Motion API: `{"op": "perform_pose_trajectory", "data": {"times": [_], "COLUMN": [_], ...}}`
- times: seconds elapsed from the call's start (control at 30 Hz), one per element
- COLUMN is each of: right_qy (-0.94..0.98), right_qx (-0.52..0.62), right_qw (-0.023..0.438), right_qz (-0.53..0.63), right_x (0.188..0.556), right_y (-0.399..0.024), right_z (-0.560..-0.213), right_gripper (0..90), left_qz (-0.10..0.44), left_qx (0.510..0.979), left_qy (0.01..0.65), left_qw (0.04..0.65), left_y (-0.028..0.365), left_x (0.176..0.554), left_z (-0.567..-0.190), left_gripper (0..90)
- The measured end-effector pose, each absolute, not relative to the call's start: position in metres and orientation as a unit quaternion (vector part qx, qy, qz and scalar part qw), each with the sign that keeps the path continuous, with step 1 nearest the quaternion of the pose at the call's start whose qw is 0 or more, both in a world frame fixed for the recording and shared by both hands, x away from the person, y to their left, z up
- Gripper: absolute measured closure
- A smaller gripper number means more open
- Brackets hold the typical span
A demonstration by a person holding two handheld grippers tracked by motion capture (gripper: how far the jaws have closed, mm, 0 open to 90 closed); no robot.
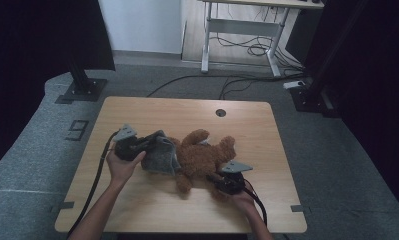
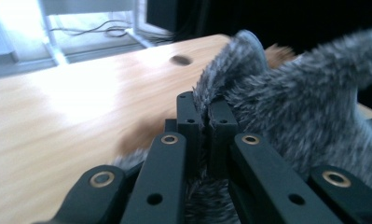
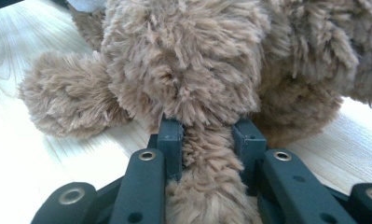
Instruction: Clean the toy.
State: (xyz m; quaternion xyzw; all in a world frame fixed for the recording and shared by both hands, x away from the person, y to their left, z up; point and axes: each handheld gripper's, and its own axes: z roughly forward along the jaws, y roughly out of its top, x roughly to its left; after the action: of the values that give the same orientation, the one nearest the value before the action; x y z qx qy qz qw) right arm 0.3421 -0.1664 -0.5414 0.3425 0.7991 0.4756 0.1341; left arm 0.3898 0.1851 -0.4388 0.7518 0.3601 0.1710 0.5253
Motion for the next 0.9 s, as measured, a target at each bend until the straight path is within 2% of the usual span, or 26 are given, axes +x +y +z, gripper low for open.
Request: {"op": "perform_pose_trajectory", "data": {"times": [0.2,0.3,0.47,0.57,0.67,0.9], "right_qy": [0.8,0.801,0.802,0.805,0.795,0.737], "right_qx": [0.338,0.335,0.329,0.324,0.336,0.376], "right_qw": [0.136,0.137,0.139,0.145,0.129,0.135], "right_qz": [0.477,0.478,0.478,0.476,0.488,0.545], "right_x": [0.341,0.341,0.34,0.337,0.335,0.334], "right_y": [-0.167,-0.167,-0.166,-0.166,-0.17,-0.193], "right_z": [-0.542,-0.541,-0.541,-0.539,-0.535,-0.511], "right_gripper": [69.8,69.5,67.1,58.9,43.6,25.0], "left_qz": [0.157,0.119,0.111,0.118,0.116,0.121], "left_qx": [0.773,0.782,0.792,0.793,0.785,0.777], "left_qy": [0.368,0.395,0.4,0.397,0.396,0.384], "left_qw": [0.492,0.467,0.447,0.446,0.462,0.485], "left_y": [0.148,0.146,0.146,0.147,0.153,0.157], "left_x": [0.419,0.433,0.432,0.424,0.415,0.391], "left_z": [-0.439,-0.455,-0.468,-0.473,-0.477,-0.485], "left_gripper": [85.2,85.4,86.1,86.4,86.9,87.3]}}
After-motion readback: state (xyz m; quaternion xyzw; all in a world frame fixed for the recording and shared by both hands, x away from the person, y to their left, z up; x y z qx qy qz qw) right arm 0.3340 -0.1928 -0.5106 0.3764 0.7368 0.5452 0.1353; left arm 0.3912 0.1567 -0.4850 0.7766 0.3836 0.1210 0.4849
